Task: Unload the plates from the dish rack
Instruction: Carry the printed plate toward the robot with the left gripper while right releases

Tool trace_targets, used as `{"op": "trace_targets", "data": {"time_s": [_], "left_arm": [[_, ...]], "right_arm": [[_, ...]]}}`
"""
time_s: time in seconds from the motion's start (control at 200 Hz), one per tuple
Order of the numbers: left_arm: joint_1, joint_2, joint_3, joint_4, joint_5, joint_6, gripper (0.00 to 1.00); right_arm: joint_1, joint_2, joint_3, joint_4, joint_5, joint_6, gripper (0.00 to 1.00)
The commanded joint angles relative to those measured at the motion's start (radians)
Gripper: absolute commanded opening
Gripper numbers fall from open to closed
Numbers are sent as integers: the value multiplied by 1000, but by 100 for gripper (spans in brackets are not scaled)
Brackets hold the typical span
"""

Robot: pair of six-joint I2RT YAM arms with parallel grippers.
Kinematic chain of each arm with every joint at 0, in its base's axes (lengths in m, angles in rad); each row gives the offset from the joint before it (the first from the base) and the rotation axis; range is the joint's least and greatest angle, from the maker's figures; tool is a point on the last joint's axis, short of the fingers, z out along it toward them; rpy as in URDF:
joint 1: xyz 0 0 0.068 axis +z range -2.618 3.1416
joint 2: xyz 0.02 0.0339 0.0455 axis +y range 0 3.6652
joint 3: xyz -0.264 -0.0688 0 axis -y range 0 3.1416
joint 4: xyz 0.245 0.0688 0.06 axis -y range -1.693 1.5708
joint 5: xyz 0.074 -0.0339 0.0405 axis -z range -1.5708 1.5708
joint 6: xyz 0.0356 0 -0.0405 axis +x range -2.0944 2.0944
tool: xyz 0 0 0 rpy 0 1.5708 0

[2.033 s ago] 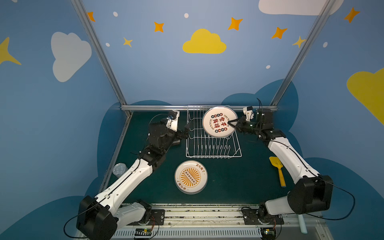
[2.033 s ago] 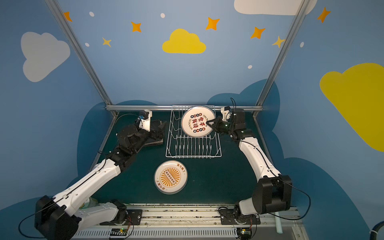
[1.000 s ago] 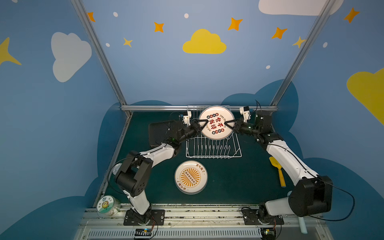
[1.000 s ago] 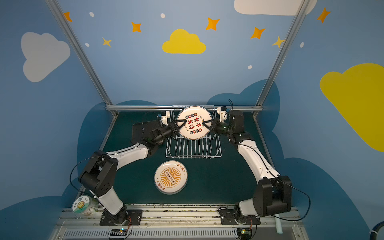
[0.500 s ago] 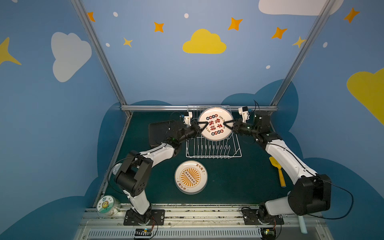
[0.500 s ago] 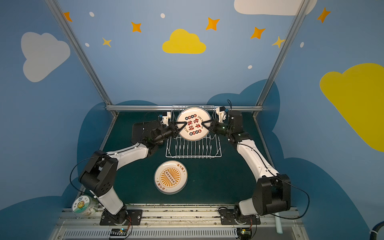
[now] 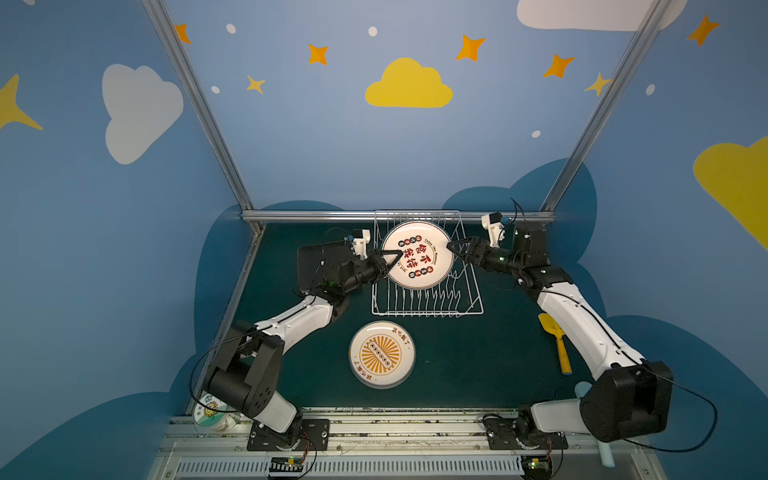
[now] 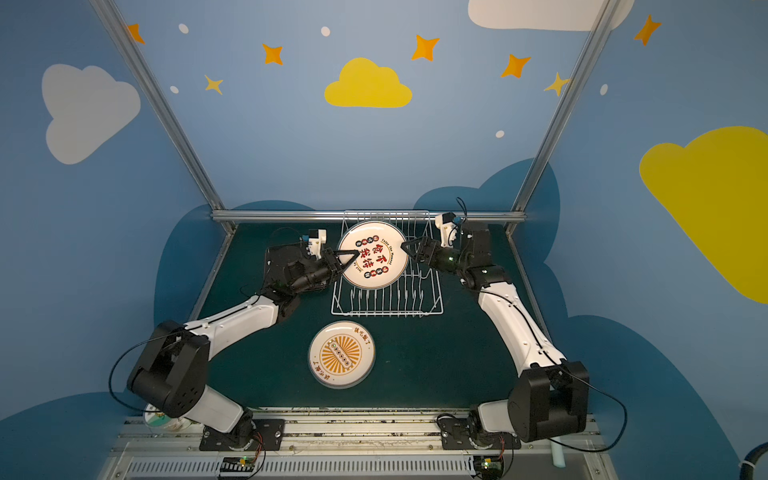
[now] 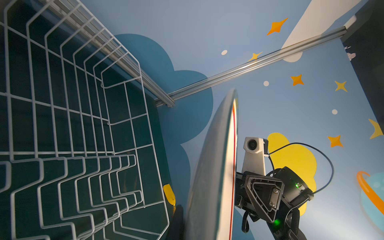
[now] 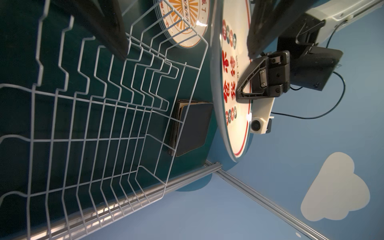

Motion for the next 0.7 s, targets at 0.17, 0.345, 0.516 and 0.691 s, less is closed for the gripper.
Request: {"op": "trace_targets", "data": {"time_s": [0.17, 0.345, 0.516, 0.691], "left_arm": [[20, -212, -48, -215, 59, 126, 3], [26, -415, -158, -397, -23, 172, 3], [26, -624, -269, -558, -105, 180, 3], [27, -786, -375, -661, -151, 119, 3]], "right_arm": [[-2, -122, -27, -27, 61, -276, 91], [8, -153, -26, -83, 48, -417, 91], [23, -175, -30, -113, 23, -517, 91], [45, -182, -33, -123, 27, -546, 91]]}}
